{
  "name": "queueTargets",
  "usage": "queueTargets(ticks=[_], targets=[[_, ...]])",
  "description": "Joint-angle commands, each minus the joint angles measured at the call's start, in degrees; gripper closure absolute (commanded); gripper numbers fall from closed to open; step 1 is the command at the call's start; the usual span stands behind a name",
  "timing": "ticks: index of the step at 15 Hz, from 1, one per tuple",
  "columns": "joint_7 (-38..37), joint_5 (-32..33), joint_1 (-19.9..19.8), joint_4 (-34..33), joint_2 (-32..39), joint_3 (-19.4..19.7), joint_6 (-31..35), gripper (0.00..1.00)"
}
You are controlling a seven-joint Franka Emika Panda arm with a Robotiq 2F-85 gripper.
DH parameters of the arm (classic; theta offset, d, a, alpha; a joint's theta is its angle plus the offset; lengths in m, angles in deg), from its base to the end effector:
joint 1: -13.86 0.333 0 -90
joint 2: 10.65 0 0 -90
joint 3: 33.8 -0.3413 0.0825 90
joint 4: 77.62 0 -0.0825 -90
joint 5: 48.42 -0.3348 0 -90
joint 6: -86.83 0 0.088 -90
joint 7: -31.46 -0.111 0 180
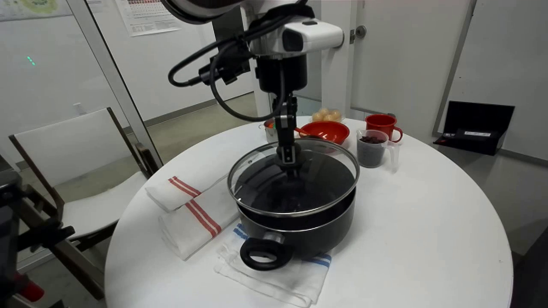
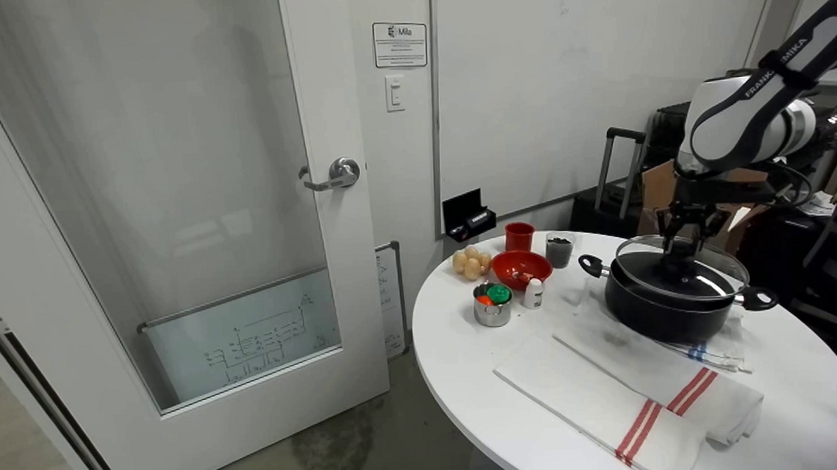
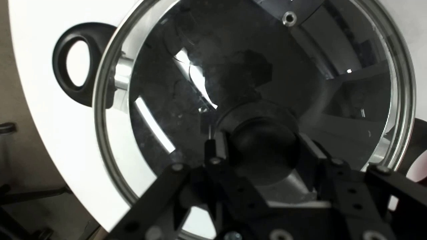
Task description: Put the glass lid on the pot.
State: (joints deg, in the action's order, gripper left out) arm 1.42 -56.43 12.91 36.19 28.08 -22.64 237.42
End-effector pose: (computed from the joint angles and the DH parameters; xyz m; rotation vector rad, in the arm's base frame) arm 0.5788 -0.1208 0.1816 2.8311 -1.2263 -0.0114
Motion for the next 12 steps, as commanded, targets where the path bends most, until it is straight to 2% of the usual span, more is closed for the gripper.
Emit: queueTargets(ticks=[1,12], targets=[[1.64,-2.6,-1.55,-1.82,0.95,-1.26,0.46,0.74],[1.58,-3.47,-1.97,-5.66,5.04,-1.85,0.51,0.74]])
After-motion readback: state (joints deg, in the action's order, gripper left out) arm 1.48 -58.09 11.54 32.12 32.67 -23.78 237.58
